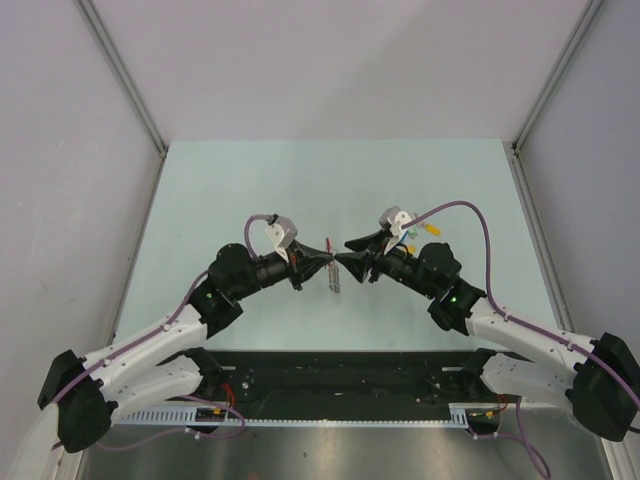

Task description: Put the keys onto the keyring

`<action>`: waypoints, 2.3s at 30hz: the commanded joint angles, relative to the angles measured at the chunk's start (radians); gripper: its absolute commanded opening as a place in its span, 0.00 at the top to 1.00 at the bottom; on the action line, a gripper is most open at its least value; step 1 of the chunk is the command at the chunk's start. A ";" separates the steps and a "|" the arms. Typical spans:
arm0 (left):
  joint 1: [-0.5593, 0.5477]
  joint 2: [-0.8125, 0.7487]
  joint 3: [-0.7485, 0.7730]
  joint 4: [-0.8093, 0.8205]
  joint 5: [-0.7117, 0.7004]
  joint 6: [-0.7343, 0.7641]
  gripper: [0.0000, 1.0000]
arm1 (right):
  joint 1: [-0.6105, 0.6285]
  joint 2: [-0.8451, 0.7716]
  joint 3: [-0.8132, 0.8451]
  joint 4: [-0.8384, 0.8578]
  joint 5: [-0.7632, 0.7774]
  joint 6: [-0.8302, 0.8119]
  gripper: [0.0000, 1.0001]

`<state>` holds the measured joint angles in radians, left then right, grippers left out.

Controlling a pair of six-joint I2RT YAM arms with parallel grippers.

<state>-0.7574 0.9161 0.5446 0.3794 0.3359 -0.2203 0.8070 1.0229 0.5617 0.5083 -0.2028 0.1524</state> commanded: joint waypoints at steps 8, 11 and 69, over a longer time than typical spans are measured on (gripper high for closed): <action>-0.022 0.013 0.034 0.039 -0.014 -0.013 0.98 | 0.012 -0.010 0.041 0.070 0.046 -0.016 0.55; -0.025 0.013 0.034 0.036 -0.017 -0.013 0.98 | 0.012 -0.010 0.043 0.068 0.049 -0.016 0.55; 0.165 -0.052 0.252 -0.384 0.300 0.489 0.03 | 0.100 -0.080 0.268 -0.383 0.066 -0.499 1.00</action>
<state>-0.5995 0.8894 0.8059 -0.0883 0.5472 0.2146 0.9001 0.9478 0.7769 0.0677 -0.0620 -0.3923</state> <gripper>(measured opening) 0.981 0.010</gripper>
